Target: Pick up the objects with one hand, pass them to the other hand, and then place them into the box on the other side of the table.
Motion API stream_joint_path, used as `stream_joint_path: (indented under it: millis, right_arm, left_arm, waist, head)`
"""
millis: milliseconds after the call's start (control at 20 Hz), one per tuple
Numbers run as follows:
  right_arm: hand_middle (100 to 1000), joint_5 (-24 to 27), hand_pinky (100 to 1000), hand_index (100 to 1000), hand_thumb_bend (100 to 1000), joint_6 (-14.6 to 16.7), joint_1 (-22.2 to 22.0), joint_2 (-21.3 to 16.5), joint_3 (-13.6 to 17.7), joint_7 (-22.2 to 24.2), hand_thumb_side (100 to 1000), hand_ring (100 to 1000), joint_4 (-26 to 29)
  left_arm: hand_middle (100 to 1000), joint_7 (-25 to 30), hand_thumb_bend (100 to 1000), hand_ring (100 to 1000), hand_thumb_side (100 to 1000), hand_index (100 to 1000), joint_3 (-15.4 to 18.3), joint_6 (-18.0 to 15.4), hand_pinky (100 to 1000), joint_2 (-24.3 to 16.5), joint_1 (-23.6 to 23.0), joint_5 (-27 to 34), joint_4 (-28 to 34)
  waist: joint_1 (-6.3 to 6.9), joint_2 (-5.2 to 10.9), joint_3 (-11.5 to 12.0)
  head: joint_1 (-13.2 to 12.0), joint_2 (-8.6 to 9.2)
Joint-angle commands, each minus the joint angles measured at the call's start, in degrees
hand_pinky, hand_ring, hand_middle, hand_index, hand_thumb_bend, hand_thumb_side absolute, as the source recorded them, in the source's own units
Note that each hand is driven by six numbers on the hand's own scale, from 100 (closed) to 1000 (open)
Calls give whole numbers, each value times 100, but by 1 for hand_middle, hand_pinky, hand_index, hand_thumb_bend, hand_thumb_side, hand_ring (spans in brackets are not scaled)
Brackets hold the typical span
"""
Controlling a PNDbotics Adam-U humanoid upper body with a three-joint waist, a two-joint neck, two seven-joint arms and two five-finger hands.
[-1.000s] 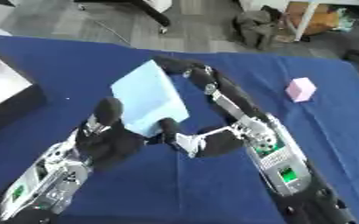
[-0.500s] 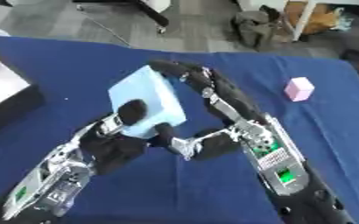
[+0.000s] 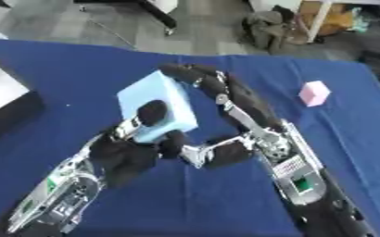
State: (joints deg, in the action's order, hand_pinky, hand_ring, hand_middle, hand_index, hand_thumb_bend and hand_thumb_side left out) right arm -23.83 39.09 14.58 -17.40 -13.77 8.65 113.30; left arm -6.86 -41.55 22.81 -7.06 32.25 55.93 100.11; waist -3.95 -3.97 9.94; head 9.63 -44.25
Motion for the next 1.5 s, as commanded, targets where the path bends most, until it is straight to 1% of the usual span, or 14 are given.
stream_joint_path:
  millis: [50,150,200,250,350,400,450,550,650,700,800,1200,1400,1500]
  right_arm:
    - [569,120,824,949,100,152,65,-52,-39,58,328,776,129]
    - [584,150,824,949,100,200,71,-44,-13,81,291,776,129]
    - [594,158,825,949,100,223,73,-41,2,87,266,777,129]
    - [603,162,826,948,100,246,75,-39,21,88,245,779,129]
    - [617,157,826,948,100,286,77,-41,64,69,199,780,129]
    - [621,156,826,948,100,298,77,-42,81,56,187,781,129]
    - [633,153,826,948,100,306,76,-42,95,44,172,783,129]
    - [658,146,827,950,100,317,79,-39,124,19,143,787,129]
    - [692,139,829,952,100,324,84,-35,149,-6,115,794,129]
    - [697,138,830,952,100,327,86,-34,162,-17,111,795,129]
    - [738,143,834,958,100,334,88,-34,190,-33,100,805,129]
    - [862,220,864,995,100,369,89,-55,311,71,100,857,129]
    - [975,22,918,1000,100,454,98,-90,369,249,100,930,129]
    - [1000,-113,939,1000,100,477,96,-103,393,344,100,957,129]
  left_arm:
    - [195,-152,587,305,345,409,29,8,517,27,51,69,-66]
    - [191,-218,565,301,342,404,35,3,515,19,29,91,-89]
    - [189,-249,528,301,334,402,36,3,515,16,19,100,-100]
    - [186,-283,443,299,317,398,38,3,515,11,7,108,-111]
    - [180,-342,319,294,279,391,48,-2,512,6,-16,124,-128]
    - [178,-365,298,292,271,389,54,-6,512,5,-22,132,-132]
    - [173,-381,227,288,243,384,60,-12,510,3,-26,140,-130]
    - [168,-403,157,283,217,379,73,-17,508,-4,-31,150,-113]
    - [159,-423,143,274,216,371,86,-15,504,-10,-35,151,-102]
    - [158,-433,142,272,216,371,91,-9,503,-14,-36,143,-99]
    - [155,-457,145,269,215,368,109,1,499,-22,-39,114,-97]
    - [152,-514,157,266,203,365,241,-20,496,-49,-50,-6,-119]
    - [150,-494,162,265,198,363,285,-19,496,-85,-40,-47,-93]
    - [150,-469,168,265,195,363,283,1,496,-98,-47,-59,-86]
  waist:
    - [17,74,-10]
    - [18,71,-12]
    - [18,70,-14]
    - [18,69,-17]
    - [19,69,-22]
    - [20,68,-23]
    - [20,67,-23]
    - [22,65,-25]
    - [24,63,-27]
    - [24,62,-28]
    - [26,61,-30]
    - [32,57,-39]
    - [36,53,-38]
    - [37,51,-38]
  head:
    - [19,13]
    - [32,13]
    - [36,13]
    - [38,13]
    - [43,13]
    - [45,13]
    - [47,13]
    - [49,13]
    - [55,13]
    - [58,13]
    - [63,13]
    - [91,13]
    - [105,13]
    - [112,13]
